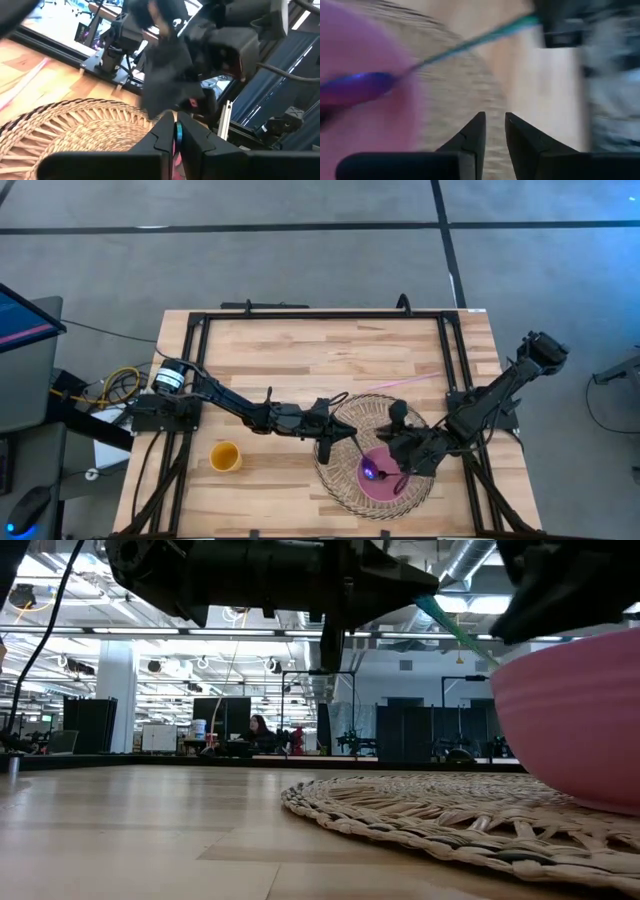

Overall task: Pick & Place Utensil
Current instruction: Put the blue spoon into the pink bowl on the brown mat, then put the yellow cup on the brown mat to the top left of the pink bowl

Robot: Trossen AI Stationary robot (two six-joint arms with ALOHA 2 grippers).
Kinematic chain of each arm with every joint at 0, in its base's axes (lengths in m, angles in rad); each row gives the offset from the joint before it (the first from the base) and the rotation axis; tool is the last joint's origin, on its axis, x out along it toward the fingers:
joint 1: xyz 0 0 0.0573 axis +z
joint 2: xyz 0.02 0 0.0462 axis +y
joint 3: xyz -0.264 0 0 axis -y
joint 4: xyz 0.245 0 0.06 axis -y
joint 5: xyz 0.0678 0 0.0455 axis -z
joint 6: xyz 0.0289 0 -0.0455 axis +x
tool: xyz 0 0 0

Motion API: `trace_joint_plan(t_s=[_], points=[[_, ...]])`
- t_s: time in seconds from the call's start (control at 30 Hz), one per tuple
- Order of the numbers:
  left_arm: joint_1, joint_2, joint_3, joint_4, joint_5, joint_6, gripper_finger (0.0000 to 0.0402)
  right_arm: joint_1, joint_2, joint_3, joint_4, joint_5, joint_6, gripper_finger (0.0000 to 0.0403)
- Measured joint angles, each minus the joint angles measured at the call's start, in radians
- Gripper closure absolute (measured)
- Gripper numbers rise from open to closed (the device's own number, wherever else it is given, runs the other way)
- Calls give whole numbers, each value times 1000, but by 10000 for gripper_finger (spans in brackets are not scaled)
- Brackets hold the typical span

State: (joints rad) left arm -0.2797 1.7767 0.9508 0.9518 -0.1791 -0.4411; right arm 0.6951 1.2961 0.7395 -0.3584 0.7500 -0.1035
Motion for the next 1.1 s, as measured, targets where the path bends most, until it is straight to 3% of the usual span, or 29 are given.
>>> trace_joint_plan(t_s=[0.13, 0.47, 1.0, 1.1], points=[[0, 0, 0, -1, 1, 39, 391, -5, 0, 0, 0, -193, 26, 338], [11, 0, 0, 0, 1, 44, 361, -4, 0, 0, 0, -364, 26, 398], [19, 0, 0, 0, 2, 45, 360, -4, 0, 0, 1, -387, 26, 401], [20, -4, 0, -1, 4, 102, 362, -7, 0, 0, 1, -386, 26, 402]])
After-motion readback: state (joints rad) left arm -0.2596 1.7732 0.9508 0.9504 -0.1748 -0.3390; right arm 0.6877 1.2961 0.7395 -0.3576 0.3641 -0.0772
